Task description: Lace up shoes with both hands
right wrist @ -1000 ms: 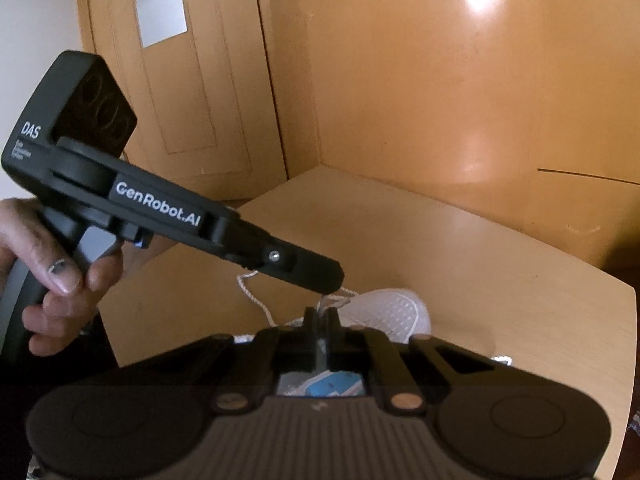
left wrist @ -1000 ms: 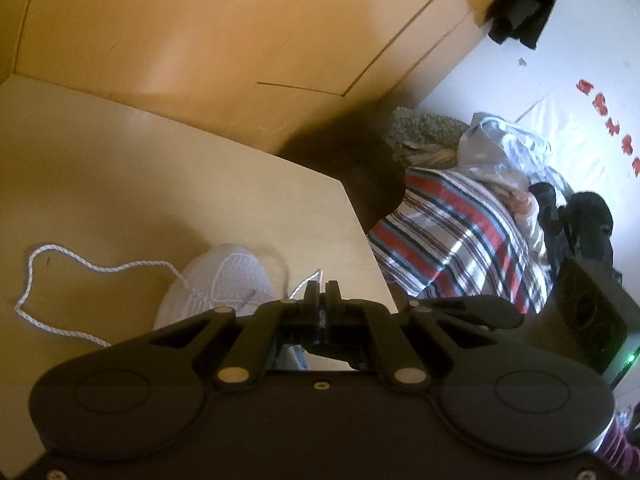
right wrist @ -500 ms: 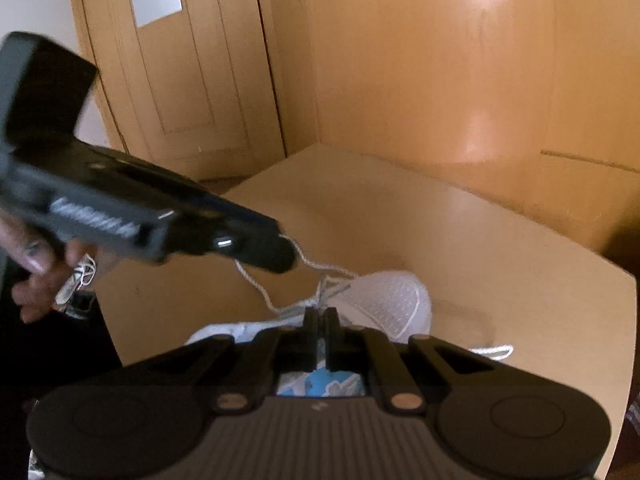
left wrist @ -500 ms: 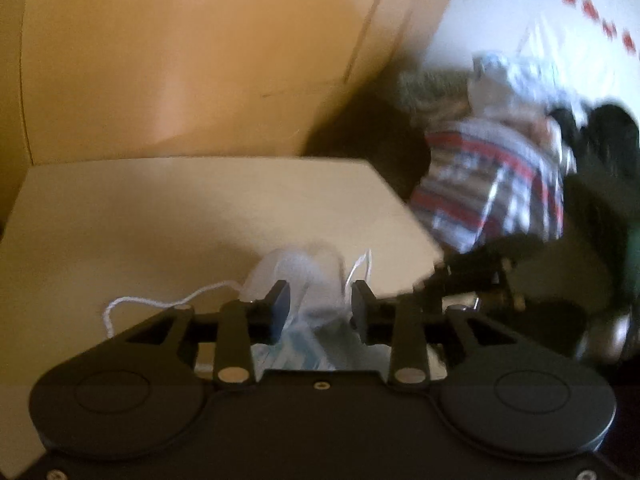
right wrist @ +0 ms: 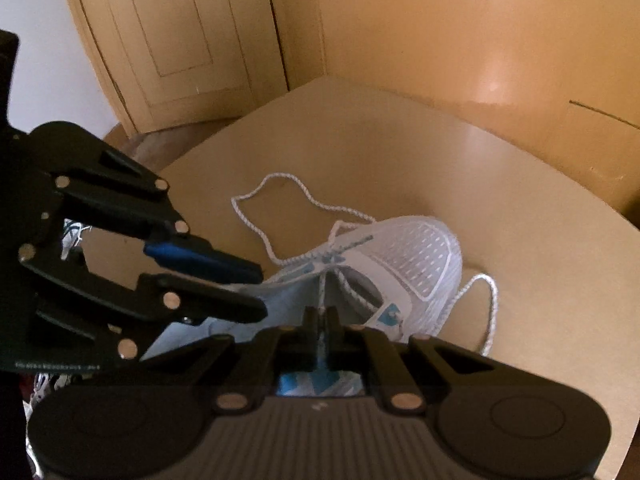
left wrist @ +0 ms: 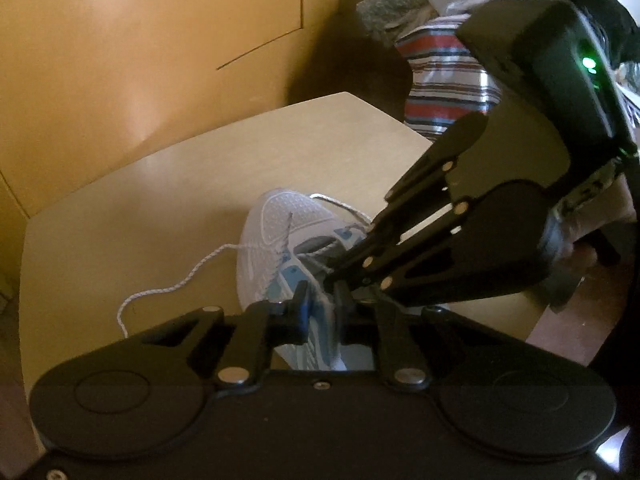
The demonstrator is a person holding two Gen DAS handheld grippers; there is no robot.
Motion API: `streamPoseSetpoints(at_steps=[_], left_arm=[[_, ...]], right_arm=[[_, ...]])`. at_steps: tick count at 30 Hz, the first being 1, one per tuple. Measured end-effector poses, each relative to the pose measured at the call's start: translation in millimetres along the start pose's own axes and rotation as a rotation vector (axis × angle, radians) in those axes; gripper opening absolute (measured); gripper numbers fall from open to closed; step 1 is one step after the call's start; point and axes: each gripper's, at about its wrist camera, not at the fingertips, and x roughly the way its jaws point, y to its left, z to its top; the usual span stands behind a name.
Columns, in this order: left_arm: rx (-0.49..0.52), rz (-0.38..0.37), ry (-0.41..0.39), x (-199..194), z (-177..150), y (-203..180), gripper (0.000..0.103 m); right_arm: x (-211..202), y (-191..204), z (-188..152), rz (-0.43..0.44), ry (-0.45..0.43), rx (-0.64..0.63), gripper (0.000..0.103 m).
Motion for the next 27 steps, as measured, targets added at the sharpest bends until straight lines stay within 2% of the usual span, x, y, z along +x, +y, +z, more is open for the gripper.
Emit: streamPoseSetpoints(at_steps=[8,27], left_arm=[[-0.020,-0.003,0.001,3.8,2.4,0.0,0.008],[-0.043,-0.013,0.002,-1.2,0.4,4.4,0.008]], right_arm=[[8.7,6.5,-2.9,0.009,0.017,-0.017,0.004],[1.7,2.5,-7.8,0.002,-0.018,-0.043,0.004]])
